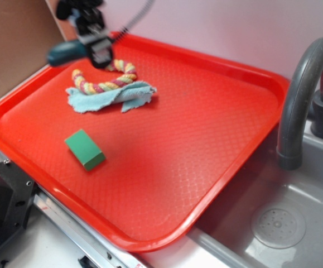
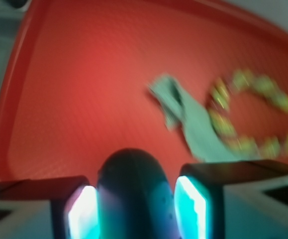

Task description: Grab the plastic pickle.

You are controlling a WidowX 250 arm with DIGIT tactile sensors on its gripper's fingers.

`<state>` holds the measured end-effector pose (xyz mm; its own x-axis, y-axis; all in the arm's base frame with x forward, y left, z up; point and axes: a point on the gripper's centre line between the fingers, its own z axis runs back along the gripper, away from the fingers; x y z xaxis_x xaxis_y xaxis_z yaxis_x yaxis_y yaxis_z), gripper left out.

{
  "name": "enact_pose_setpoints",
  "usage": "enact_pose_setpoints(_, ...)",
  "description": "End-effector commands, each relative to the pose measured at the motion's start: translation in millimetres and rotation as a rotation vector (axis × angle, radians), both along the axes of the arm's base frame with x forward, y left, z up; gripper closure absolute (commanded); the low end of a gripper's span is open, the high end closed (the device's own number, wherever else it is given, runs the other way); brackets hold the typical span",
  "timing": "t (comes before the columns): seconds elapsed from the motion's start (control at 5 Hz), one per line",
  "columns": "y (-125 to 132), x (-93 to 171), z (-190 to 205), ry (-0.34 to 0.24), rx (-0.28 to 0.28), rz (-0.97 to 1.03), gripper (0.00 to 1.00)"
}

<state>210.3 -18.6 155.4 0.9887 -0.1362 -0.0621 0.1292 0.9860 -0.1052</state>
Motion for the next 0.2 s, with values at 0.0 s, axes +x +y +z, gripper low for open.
enact_pose_setpoints(0.0, 3.2, -11.5, 21.9, -0.082, 0.012, 0.245, 1.0)
